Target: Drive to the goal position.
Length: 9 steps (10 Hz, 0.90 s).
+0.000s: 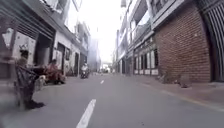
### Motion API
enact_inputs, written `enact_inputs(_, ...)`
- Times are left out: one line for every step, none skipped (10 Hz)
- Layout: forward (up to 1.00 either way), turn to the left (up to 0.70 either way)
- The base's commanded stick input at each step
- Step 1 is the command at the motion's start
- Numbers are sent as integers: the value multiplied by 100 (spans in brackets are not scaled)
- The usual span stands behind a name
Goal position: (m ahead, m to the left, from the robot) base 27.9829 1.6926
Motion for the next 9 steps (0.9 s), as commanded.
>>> enact_inputs(100,0)
enact_inputs(100,0)
enact_inputs(100,0)
enact_inputs(100,0)
enact_inputs(100,0)
enact_inputs(100,0)
enact_inputs(100,0)
enact_inputs(100,0)
enact_inputs(100,0)
